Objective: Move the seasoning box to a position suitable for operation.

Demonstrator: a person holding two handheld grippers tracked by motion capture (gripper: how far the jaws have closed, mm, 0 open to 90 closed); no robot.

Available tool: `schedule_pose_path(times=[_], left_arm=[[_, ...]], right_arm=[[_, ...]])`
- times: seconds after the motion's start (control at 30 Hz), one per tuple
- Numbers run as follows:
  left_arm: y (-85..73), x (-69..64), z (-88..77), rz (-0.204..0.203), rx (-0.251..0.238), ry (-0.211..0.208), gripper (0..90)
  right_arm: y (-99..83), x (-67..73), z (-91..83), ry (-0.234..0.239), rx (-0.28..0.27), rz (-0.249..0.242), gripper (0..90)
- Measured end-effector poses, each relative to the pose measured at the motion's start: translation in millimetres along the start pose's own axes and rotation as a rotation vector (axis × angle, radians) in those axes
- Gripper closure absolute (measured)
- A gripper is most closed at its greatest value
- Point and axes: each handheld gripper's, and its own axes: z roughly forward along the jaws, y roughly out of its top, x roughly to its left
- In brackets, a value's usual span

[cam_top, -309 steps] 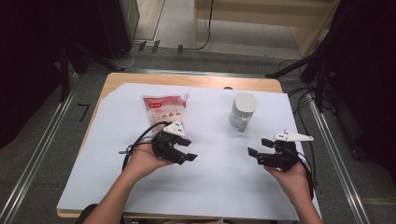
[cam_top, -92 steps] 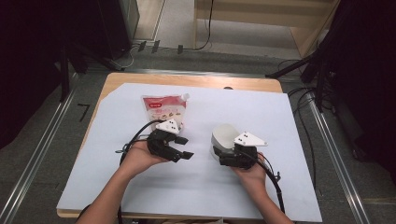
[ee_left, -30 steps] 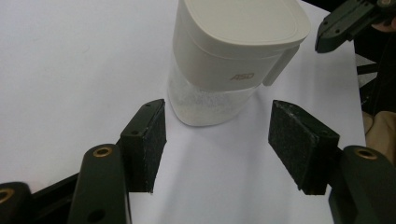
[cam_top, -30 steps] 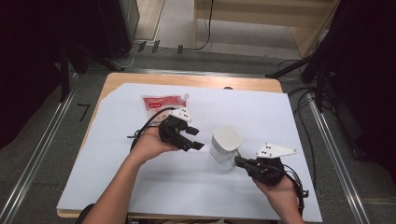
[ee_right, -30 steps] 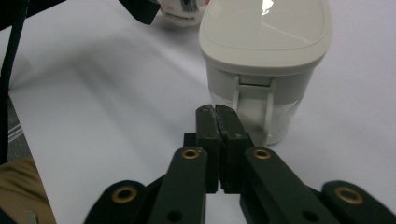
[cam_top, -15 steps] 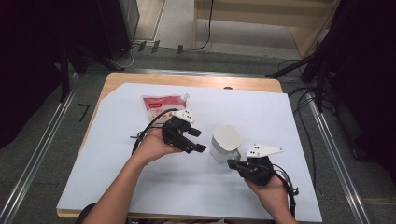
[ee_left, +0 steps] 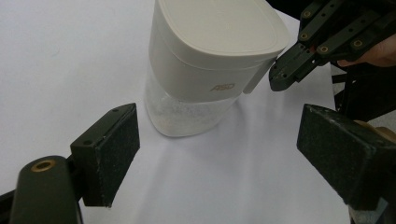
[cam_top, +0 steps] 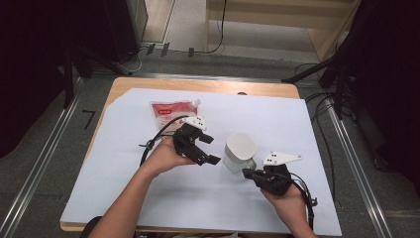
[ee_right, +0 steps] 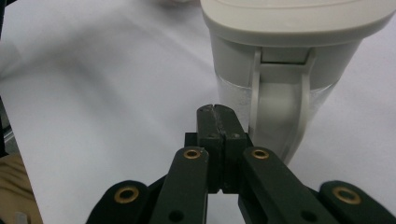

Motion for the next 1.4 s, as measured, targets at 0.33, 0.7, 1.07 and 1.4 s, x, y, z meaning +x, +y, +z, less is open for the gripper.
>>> schedule_pose_path(times=[0.33, 0.7, 1.07, 1.4], left_arm=[[-1.3, -3.8, -1.8, 0.028, 0.0, 0.03, 16.6], [-3.5, -7.0, -0.6, 0.023, 0.008, 0.039, 21.1], [-2.8, -13.8, -1.9, 0.034, 0.007, 0.059, 22.0], [-3.2, -14.4, -0.6, 0.031, 0.01, 0.054, 25.0]], right_arm=[[-0.7, -13.6, -5.6, -0.03, 0.013, -0.001, 90.0], [-0.2, -33.1, -8.4, -0.027, 0.017, 0.057, 90.0], [3.7, -51.1, -9.6, -0.027, 0.021, 0.055, 90.0], [7.6, -67.9, -5.3, -0.042, 0.02, 0.083, 90.0]])
